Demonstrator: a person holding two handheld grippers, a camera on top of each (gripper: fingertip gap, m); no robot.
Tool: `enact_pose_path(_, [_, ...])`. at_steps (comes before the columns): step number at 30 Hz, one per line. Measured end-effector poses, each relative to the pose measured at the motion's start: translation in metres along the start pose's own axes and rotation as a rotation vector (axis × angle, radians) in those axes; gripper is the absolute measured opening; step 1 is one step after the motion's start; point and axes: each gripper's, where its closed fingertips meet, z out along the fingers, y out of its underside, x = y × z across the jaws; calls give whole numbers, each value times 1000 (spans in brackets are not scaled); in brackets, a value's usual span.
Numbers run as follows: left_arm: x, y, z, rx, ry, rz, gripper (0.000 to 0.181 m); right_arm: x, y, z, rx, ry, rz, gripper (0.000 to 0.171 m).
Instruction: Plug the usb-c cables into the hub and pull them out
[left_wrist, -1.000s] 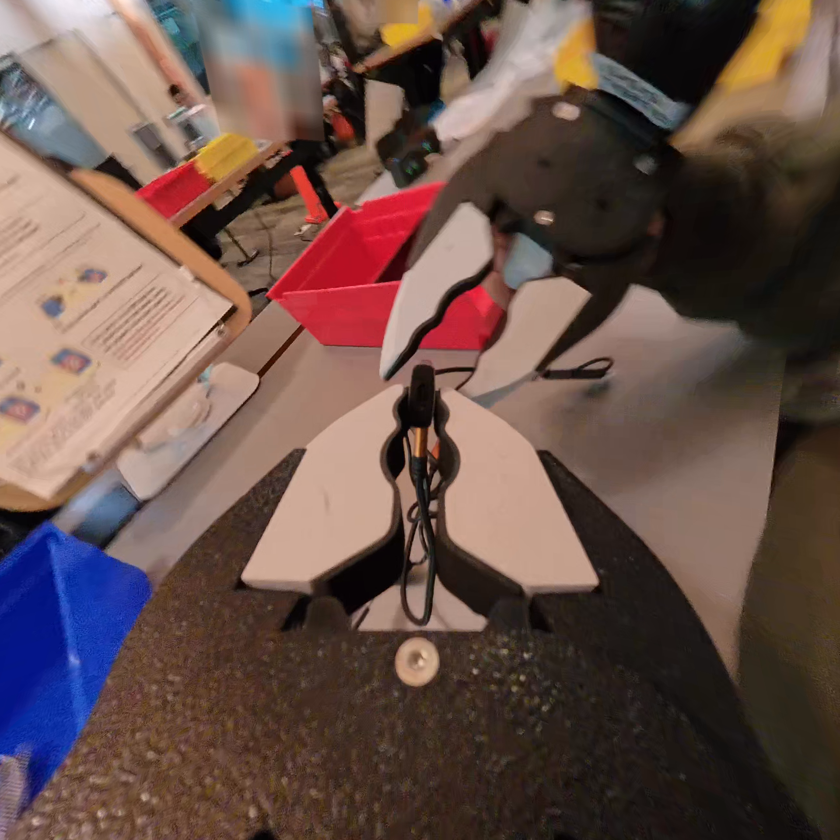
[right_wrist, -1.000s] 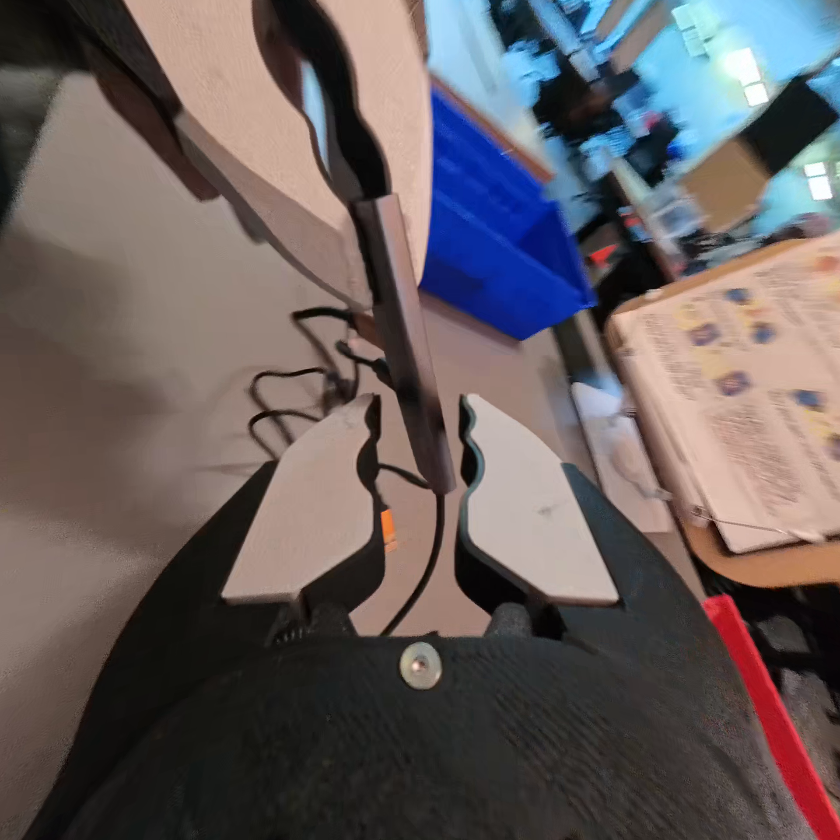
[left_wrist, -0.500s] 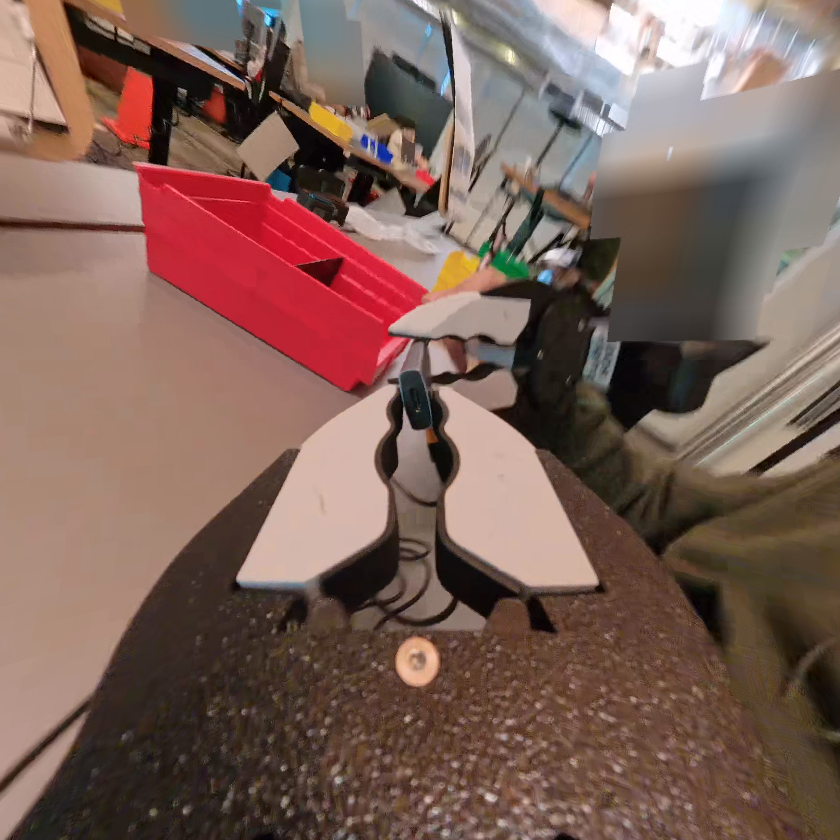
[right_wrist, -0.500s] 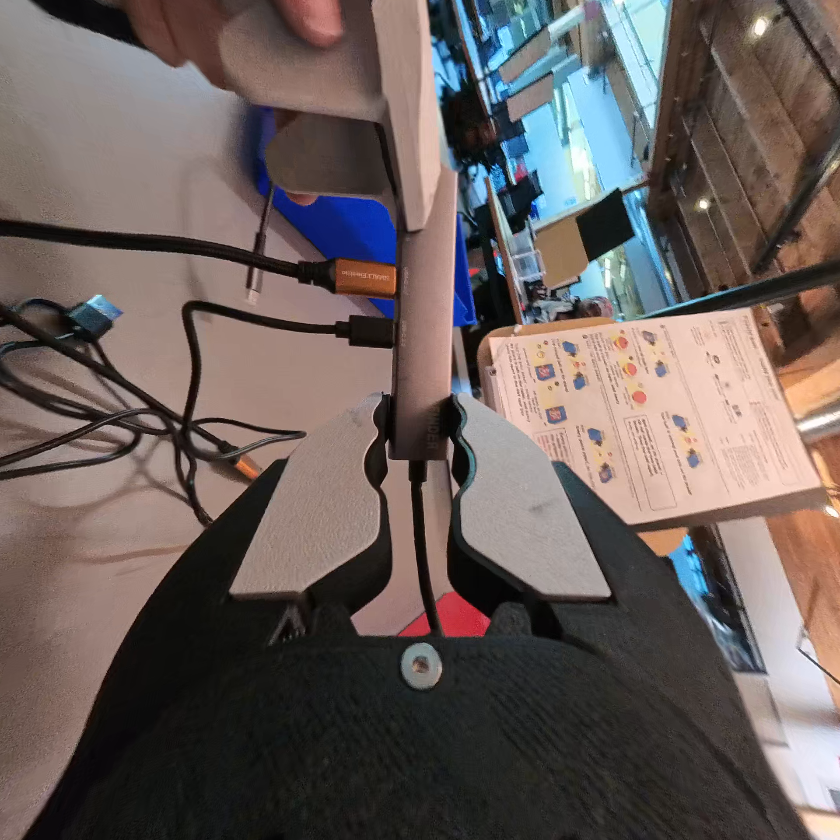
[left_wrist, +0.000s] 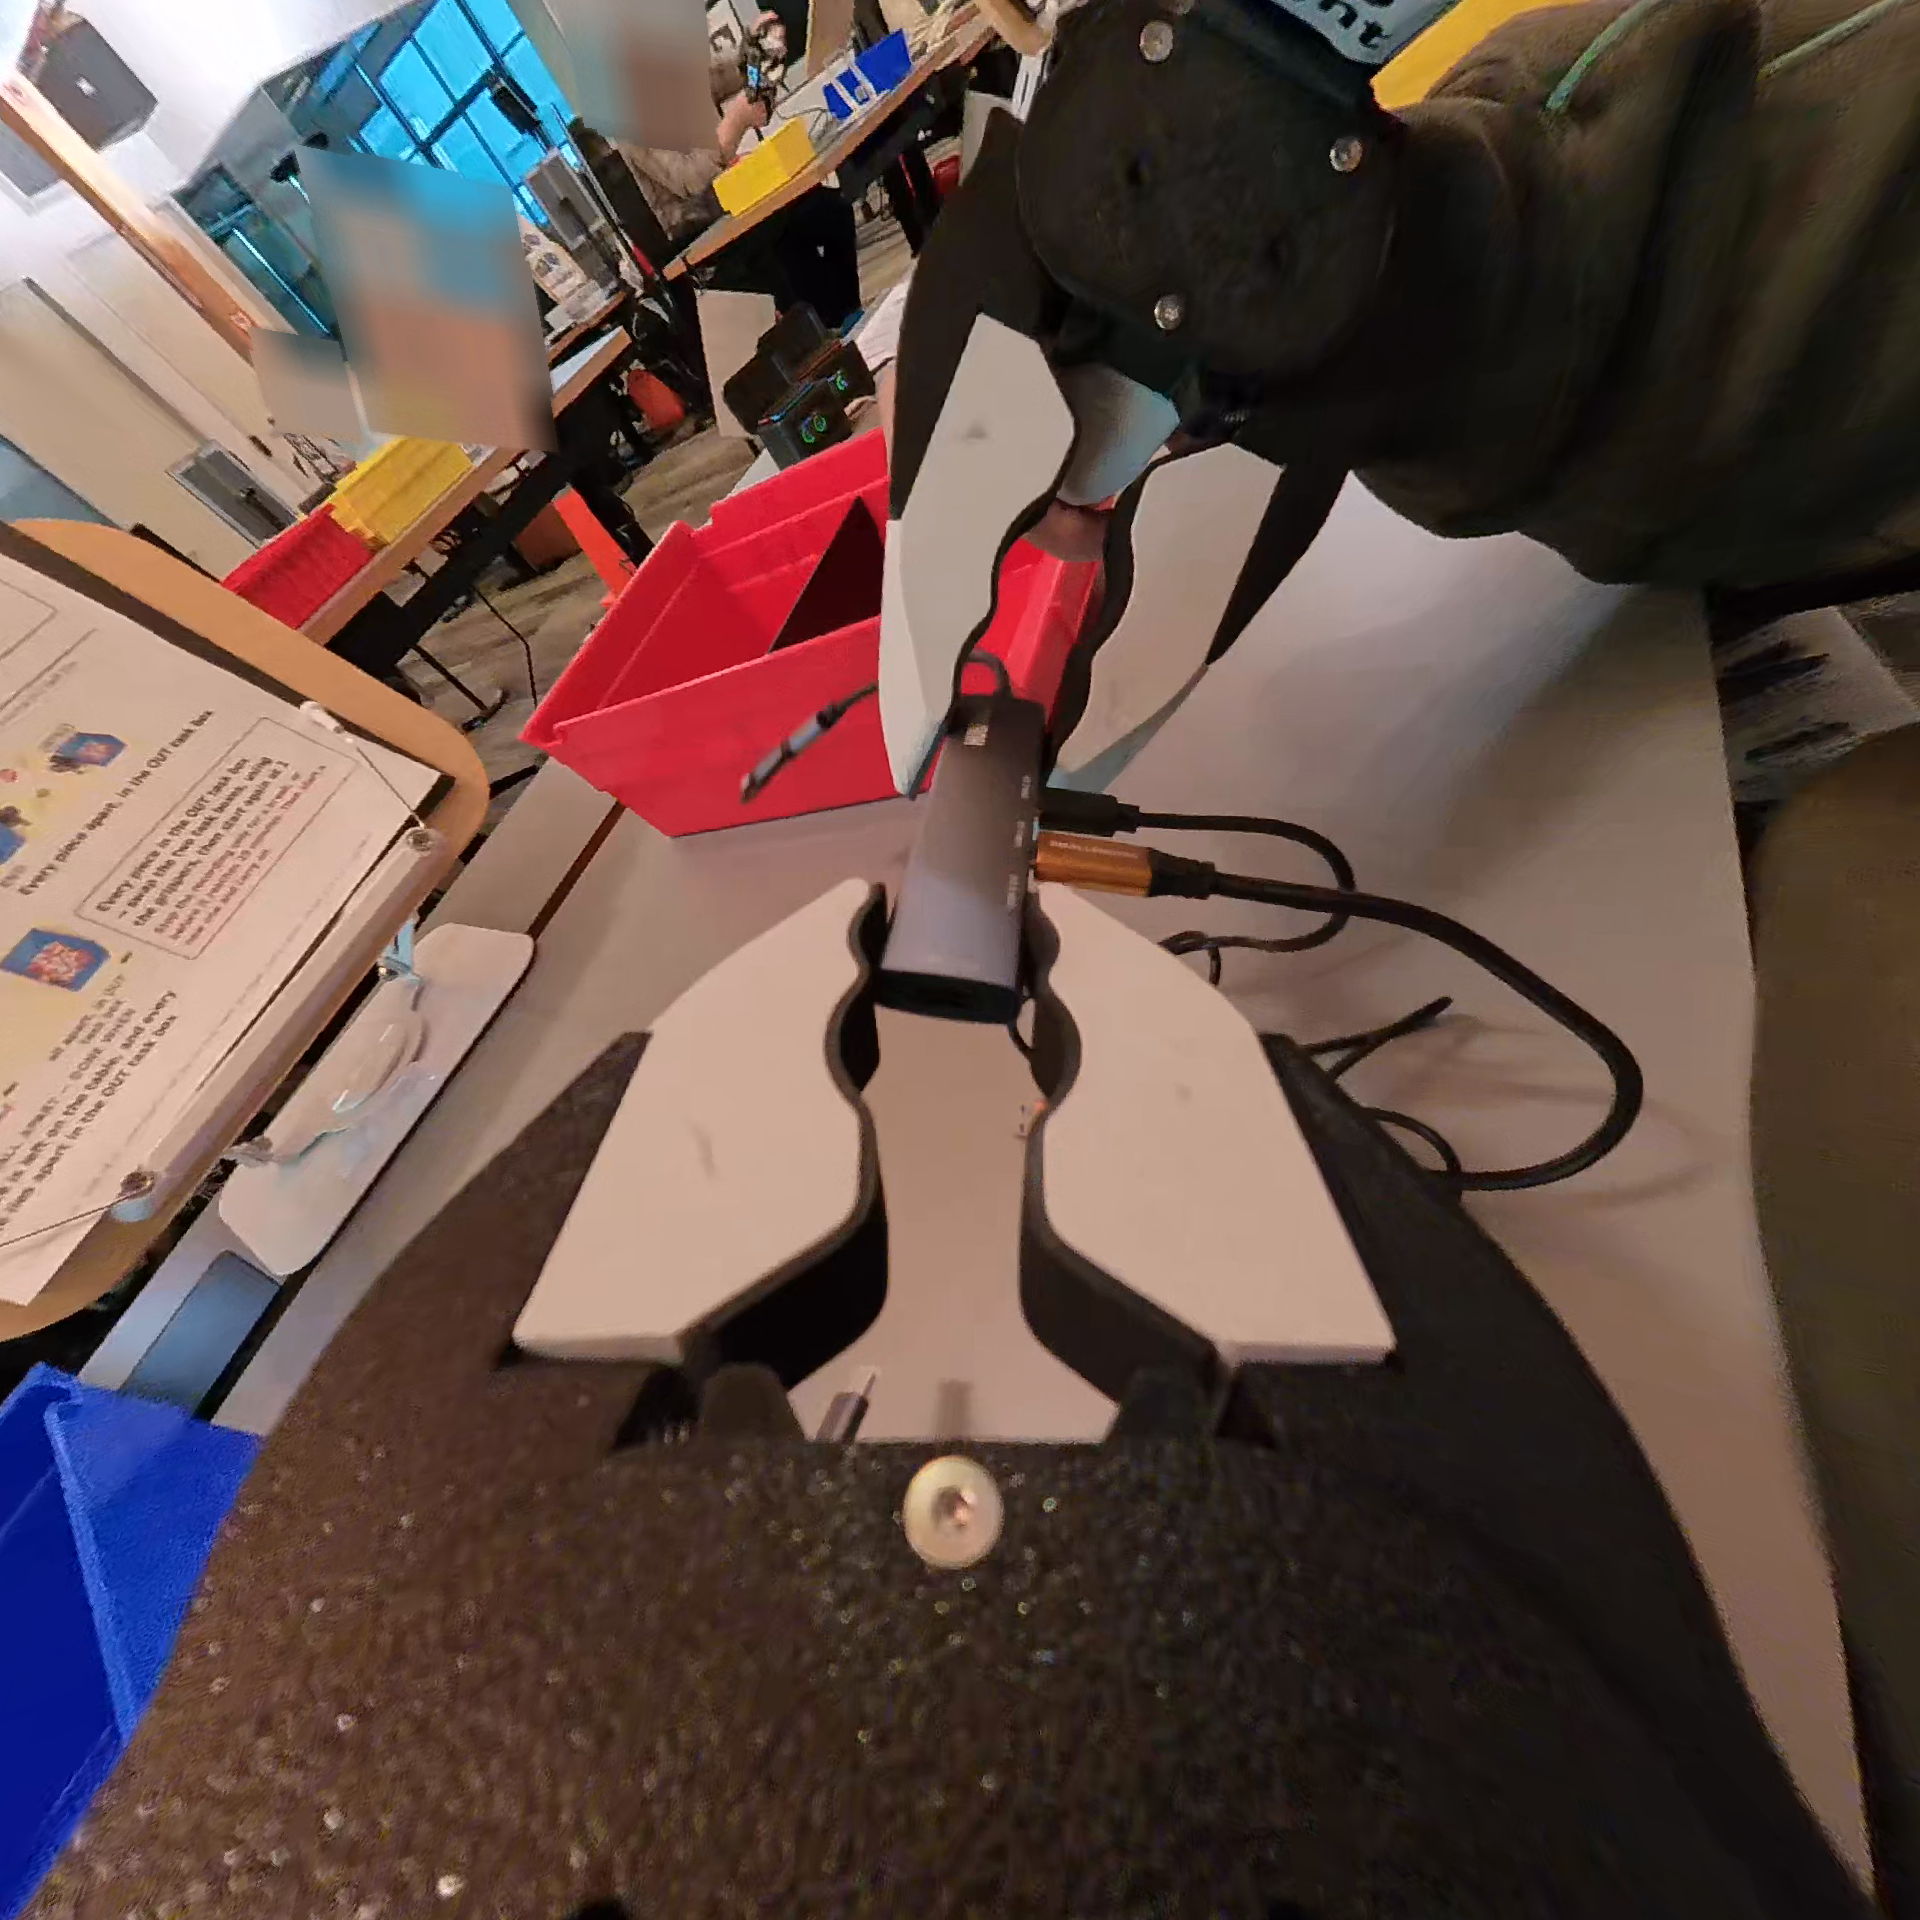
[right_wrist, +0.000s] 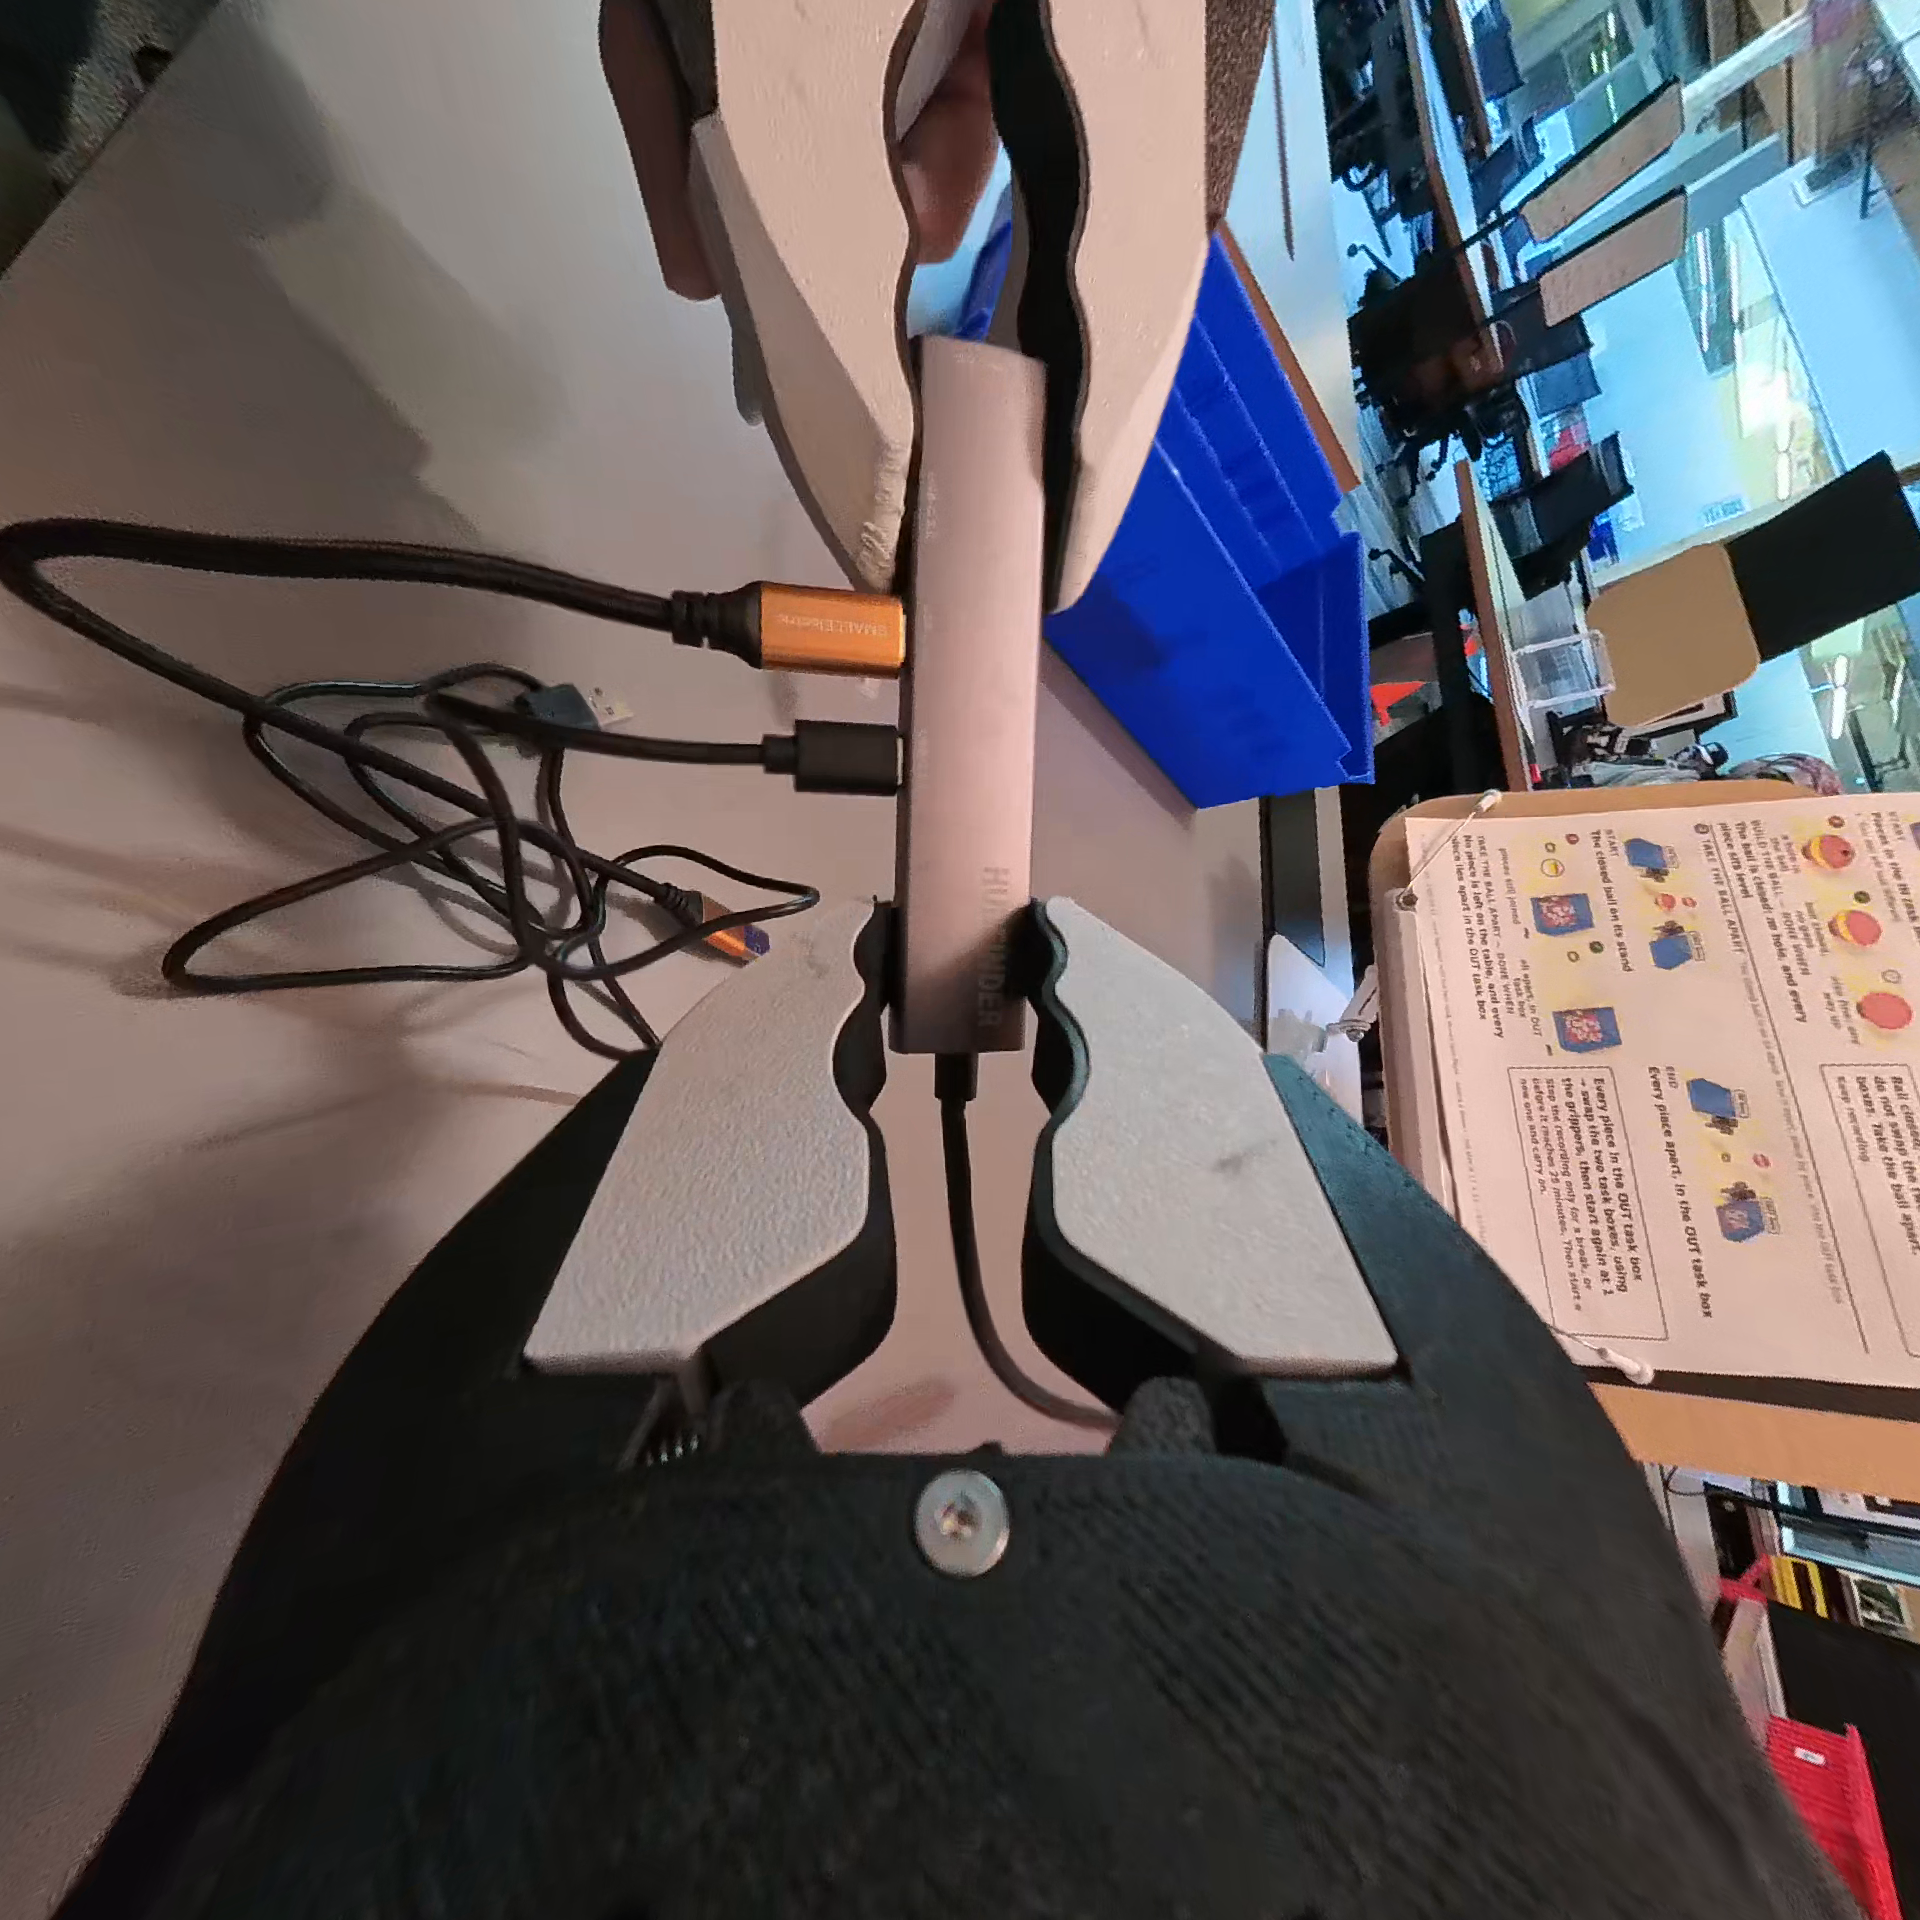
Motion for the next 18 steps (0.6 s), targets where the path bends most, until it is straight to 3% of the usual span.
enact_pose_path(6, [-7, 6, 7, -28, -57, 2, 24, 6, 9, 3, -8, 36, 53, 25])
enact_pose_path(10, [-46, 4, -3, 12, -309, -69, 24, 42, 4, -8, 66, 235, 264, 35])
enact_pose_path(14, [-87, 3, -31, 41, -625, -121, 24, 58, -43, -16, 343, 274, 548, 46])
enact_pose_path(18, [-93, 2, -40, 95, -778, -164, 24, 58, -72, -3, 424, 337, 653, 35])
